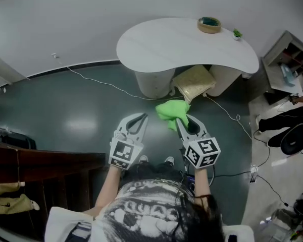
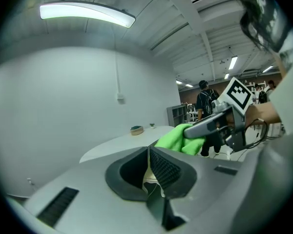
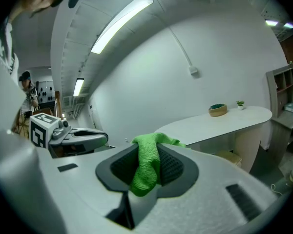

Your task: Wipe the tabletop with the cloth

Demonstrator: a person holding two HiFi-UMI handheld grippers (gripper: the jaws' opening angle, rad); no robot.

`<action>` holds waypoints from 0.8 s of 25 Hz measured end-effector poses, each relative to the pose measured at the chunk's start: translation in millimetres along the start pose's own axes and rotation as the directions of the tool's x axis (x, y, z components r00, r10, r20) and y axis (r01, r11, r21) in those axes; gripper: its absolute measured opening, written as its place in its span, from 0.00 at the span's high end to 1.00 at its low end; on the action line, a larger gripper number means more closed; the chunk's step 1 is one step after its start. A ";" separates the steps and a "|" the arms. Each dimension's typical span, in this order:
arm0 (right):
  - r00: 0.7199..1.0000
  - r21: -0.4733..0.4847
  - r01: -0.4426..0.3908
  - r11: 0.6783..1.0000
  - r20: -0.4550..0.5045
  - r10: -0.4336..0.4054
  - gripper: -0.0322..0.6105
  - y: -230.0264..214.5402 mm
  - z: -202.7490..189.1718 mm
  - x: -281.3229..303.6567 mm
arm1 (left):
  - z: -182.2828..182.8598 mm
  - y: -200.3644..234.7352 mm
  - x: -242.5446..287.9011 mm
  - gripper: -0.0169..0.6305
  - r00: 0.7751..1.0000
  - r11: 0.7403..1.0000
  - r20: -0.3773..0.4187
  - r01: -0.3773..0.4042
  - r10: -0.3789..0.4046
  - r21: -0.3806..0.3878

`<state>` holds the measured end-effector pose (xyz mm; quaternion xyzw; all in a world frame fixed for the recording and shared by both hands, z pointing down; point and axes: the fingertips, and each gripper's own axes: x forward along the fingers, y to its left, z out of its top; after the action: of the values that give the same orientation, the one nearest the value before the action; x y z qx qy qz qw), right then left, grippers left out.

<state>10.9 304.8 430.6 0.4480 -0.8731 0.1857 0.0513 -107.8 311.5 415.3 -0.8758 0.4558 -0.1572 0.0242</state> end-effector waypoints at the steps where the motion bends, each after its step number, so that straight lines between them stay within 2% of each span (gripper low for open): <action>1: 1.000 0.001 -0.001 1.000 0.001 0.001 0.81 -3.2 -0.5 -2.3 | 0.5 -3.7 2.2 0.95 1.000 1.000 -0.001 -0.001 0.001 0.002; 9: 0.999 0.003 -0.031 1.000 -0.008 0.031 0.81 -27.9 -9.8 -22.6 | 2.4 -31.1 10.7 0.95 0.999 0.999 -0.005 -0.044 0.044 0.002; 13: 0.999 0.017 -0.046 0.999 -0.014 0.046 0.81 -36.9 -16.9 -27.4 | -4.7 -42.8 9.7 0.95 0.998 0.998 -0.031 -0.058 0.058 0.000; 20: 0.997 0.034 -0.082 0.996 -0.010 0.082 0.81 -43.3 -14.7 -17.4 | -3.0 -38.9 12.7 0.95 0.995 0.996 -0.048 -0.091 0.091 0.012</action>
<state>54.7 300.6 451.7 0.4114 -0.8872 0.2047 0.0412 -71.1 324.3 428.6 -0.8499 0.4949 -0.1795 0.0248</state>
